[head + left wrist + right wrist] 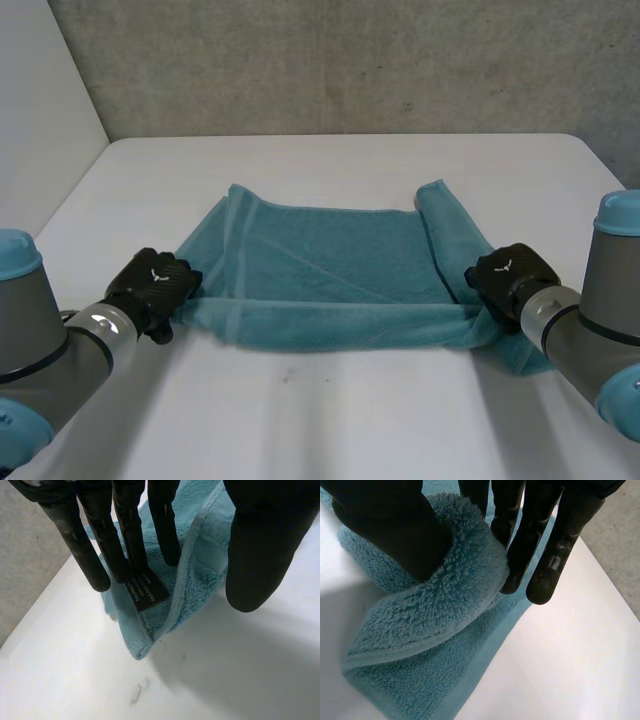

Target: Fold the laundry

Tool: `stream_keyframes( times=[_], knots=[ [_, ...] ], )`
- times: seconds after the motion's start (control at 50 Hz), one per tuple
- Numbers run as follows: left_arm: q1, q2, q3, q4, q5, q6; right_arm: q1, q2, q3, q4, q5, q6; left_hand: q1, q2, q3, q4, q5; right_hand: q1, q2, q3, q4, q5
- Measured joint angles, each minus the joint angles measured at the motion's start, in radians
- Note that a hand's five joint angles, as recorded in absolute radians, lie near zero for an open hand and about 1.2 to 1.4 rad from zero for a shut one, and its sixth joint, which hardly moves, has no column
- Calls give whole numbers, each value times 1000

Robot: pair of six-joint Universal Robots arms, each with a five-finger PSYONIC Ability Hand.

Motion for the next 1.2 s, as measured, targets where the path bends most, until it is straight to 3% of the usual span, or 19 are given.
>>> stream_keyframes(
  times=[0.18, 0.2, 0.22, 0.24, 0.26, 0.32, 0.48, 0.62, 0.74, 0.8, 0.9, 0.96, 1.08, 1.2],
  knots=[
    [-1, -103, 53, 117, -1, -14, 0, 3, 11, -4, 0, 1, 1, 3, 0, 1, 5, 0, 0, 0, 0, 1],
    [-3, -126, 65, 134, -1, -13, -1, 3, 10, -9, 0, 1, 87, 80, 75, 79, 81, 0, 0, 0, 0, 1],
    [-5, -139, 72, 141, -1, -13, -2, 5, 7, -11, 0, 1, 312, 299, 290, 279, 277, 0, 0, 0, 0, 1],
    [-5, -139, 72, 141, -1, -13, -2, 5, 7, -11, 0, 1, 312, 299, 290, 279, 277, 0, 0, 0, 0, 1],
    [-7, -159, 86, 147, -1, -13, -4, 8, 0, -15, 0, 0, 519, 493, 472, 484, 480, 0, 0, 0, 0, 1],
    [-10, -178, 105, 151, 1, -12, -6, 16, -16, -17, -1, -2, 527, 572, 558, 570, 524, 0, 0, 0, 0, 1],
    [-39, -208, 375, 212, -2, -27, -6, 69, -308, -44, 12, 1, 527, 580, 568, 576, 524, 0, 0, 0, 0, 1],
    [-62, -174, 739, 353, -68, -115, 1, 83, -674, -251, 71, 49, 527, 581, 569, 579, 524, 0, 0, 0, 0, 1],
    [-61, -109, 856, 537, -156, -185, 5, 1, -688, -485, 95, 101, 527, 581, 569, 579, 524, 0, 0, 0, 0, 1],
    [-58, -52, 780, 613, -184, -210, 5, -78, -559, -572, 87, 129, 527, 582, 569, 579, 524, 0, 0, 0, 0, 1],
    [-54, -17, 644, 630, -185, -219, 3, -123, -417, -588, 71, 140, 527, 582, 569, 579, 524, 0, 0, 0, 0, 1],
    [-52, 5, 392, 624, -177, -221, -3, -147, -186, -550, 36, 139, 527, 583, 569, 580, 524, 0, 0, 1, 0, 1],
    [-49, -6, 121, 616, -153, -216, -8, -125, 13, -474, -14, 132, 527, 583, 570, 580, 524, 0, 0, 1, 1, 1],
    [-44, -51, -19, 612, -136, -208, -10, -26, 95, -405, -66, 126, 527, 583, 570, 580, 524, 0, 5, 1, 3, 1]
  ],
)
